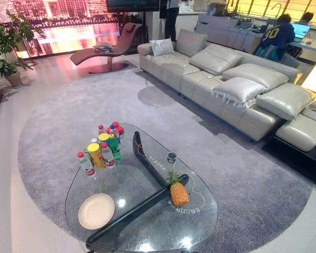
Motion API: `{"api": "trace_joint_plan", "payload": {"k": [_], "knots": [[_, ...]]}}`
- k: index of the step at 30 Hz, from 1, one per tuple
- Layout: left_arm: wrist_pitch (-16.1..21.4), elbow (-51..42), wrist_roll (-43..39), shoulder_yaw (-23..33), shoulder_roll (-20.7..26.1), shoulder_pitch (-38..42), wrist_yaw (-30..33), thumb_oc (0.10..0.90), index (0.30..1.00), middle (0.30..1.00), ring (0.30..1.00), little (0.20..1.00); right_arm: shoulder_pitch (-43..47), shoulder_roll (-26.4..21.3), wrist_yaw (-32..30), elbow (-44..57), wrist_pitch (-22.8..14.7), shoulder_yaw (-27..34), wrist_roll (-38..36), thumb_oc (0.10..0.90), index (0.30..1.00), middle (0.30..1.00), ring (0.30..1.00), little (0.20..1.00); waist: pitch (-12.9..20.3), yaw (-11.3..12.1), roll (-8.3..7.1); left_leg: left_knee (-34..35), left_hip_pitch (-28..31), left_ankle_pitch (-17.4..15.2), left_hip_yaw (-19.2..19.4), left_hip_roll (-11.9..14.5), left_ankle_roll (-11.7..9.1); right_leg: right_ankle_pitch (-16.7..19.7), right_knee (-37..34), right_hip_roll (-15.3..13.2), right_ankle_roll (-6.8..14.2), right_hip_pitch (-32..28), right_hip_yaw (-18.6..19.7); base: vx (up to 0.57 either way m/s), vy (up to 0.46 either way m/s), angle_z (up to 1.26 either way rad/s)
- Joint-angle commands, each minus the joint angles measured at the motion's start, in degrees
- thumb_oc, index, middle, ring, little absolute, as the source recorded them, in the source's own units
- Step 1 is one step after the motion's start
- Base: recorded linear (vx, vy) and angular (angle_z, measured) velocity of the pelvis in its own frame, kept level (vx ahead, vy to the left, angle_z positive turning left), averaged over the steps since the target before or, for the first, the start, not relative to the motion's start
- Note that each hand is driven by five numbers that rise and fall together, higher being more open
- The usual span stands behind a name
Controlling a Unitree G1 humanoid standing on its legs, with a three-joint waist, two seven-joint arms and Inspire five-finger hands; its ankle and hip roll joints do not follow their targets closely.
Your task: Pick up the fruit to the plate
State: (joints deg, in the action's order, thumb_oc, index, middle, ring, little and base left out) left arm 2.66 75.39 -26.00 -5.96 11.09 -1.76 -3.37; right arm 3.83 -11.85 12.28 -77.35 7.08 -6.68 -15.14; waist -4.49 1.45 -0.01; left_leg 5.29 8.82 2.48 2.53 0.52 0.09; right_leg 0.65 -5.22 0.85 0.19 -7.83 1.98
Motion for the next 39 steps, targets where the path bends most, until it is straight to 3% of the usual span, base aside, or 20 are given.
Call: {"api": "trace_joint_plan", "payload": {"k": [1, 5, 11, 24, 32, 39], "knots": [[0.6, 3.5, 0.1, 0.5, -1.1, 3.8, -1.5, 0.8, 0.9, 0.9, 0.9, 0.9, -0.1, -0.2, 0.8, -4.8, 0.7, -2.5, 3.1, 0.8, 0.9, 0.9, 0.9, 0.9, -0.9, 0.7, -1.19, -0.3, 1.4, -5.1, -1.6, -2.8, -0.3, 1.8, 0.2, -3.7, 4.5, -0.6, -3.7, 0.05, 0.072, -0.16], [2.7, 3.1, -2.1, 0.9, -1.4, 3.6, -2.4, 0.8, 0.9, 0.9, 0.9, 0.9, -0.4, -0.2, 0.8, -4.6, 0.3, -2.5, 3.6, 0.8, 0.9, 0.9, 0.9, 0.9, -1.0, 0.5, -1.16, -0.3, 1.1, -5.1, -1.4, -2.8, -0.2, 1.8, 0.2, -3.6, 4.5, -0.3, -3.4, 0.0, 0.0, 0.0], [2.5, 3.3, -1.3, 1.0, -1.3, 3.8, -1.7, 0.8, 0.9, 0.9, 0.9, 0.9, -0.2, -0.2, 0.0, -4.6, 0.2, -2.6, 3.5, 0.8, 0.9, 0.9, 0.9, 0.9, -1.4, 0.4, -1.13, -0.3, 0.9, -5.0, -1.4, -2.8, -0.2, 1.9, 0.2, -3.6, 4.5, 0.0, -3.4, 0.0, 0.0, 0.0], [2.0, 3.3, -2.2, 0.6, -1.5, 3.6, -1.4, 0.8, 0.9, 0.9, 0.9, 0.9, -0.1, -0.8, -10.6, -5.0, 1.4, -0.8, 4.3, 0.8, 0.9, 0.9, 0.9, 0.9, -2.9, 0.1, -0.86, -0.3, -0.2, -4.6, -1.1, -2.7, -0.1, 2.4, 0.2, -3.4, 4.5, 1.3, -2.5, 0.0, 0.0, 0.0], [2.1, 2.1, -3.1, 0.8, -0.8, 3.3, -1.3, 0.8, 0.9, 0.9, 0.9, 0.9, -0.3, -2.2, -18.4, -2.9, -3.6, 1.9, 1.8, 0.8, 0.9, 0.9, 0.9, 0.9, -5.0, 0.2, -1.31, -0.8, -2.4, -4.3, -1.4, -2.6, 0.1, 3.1, 0.3, -2.9, 4.6, 3.6, -1.5, -0.01, -0.031, -0.01], [2.1, 0.3, -4.6, 0.6, 1.0, 3.1, -0.8, 0.8, 0.9, 0.9, 0.9, 0.9, 0.8, -4.0, -25.7, 4.3, -9.0, 2.9, -0.2, 0.8, 0.9, 0.9, 0.9, 0.9, -7.8, 0.9, -2.69, -2.1, -4.8, -4.3, -2.4, -2.7, 0.4, 3.4, 1.2, -2.3, 4.4, 5.7, -0.9, -0.04, -0.06, -0.02]]}}
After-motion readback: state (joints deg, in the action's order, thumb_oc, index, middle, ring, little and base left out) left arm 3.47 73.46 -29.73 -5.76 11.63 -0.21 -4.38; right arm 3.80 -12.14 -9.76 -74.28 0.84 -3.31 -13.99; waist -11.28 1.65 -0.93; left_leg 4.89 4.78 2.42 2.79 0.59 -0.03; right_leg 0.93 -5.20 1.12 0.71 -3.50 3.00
